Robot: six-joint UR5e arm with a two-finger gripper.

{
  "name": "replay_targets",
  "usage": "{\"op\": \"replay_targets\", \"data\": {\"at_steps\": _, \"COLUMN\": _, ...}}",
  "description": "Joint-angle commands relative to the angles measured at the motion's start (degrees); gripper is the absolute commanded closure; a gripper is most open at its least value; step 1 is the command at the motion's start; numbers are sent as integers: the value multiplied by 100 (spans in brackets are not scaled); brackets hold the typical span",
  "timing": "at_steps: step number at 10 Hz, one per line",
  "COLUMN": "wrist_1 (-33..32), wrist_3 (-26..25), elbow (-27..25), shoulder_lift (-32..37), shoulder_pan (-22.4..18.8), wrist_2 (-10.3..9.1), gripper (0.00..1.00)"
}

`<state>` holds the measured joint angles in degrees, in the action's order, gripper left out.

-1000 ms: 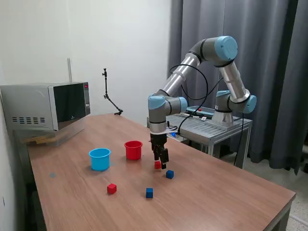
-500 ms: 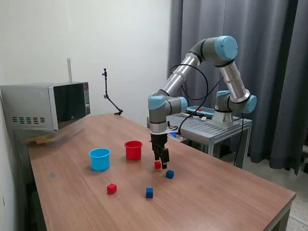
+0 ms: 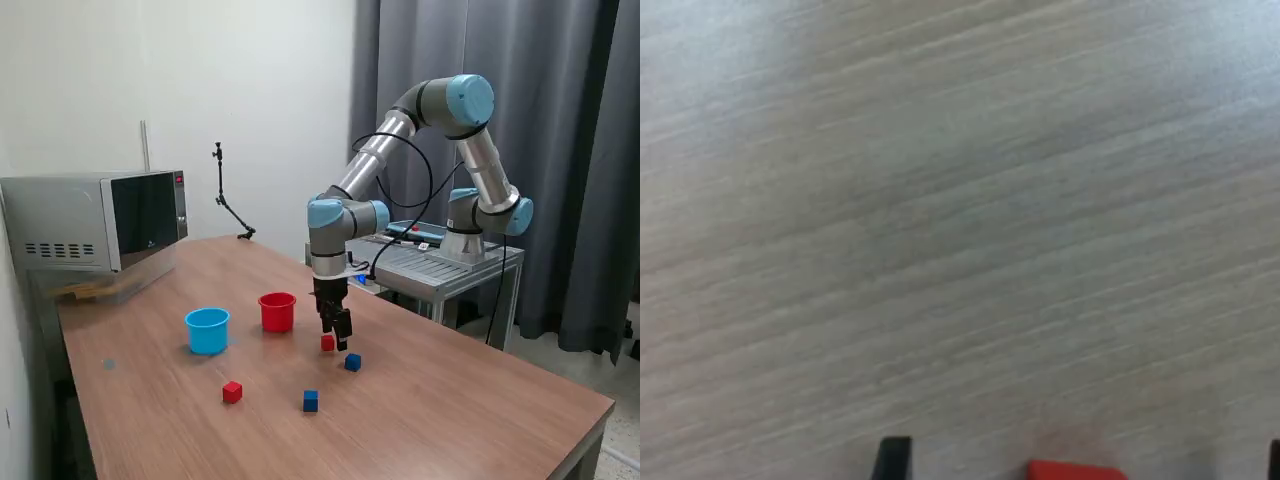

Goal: Place red objects in the red bin, and blue objects in the blue bin.

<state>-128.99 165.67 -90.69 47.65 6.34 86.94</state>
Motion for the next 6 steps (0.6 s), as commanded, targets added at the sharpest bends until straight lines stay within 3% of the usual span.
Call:
{"op": "replay_targets", "data": {"at_steps": 1, "wrist_1": 6, "wrist_3": 9, "elbow": 34, "shoulder_lift": -10, "shoulder_pan": -1, "wrist_2": -19, "gripper": 0}}
{"op": "replay_targets", "data": {"at_steps": 6, "wrist_1": -47, "wrist_3": 35, "elbow": 113, "shoulder_lift": -36, "shoulder_pan": 8, "wrist_2": 16, "gripper": 0}}
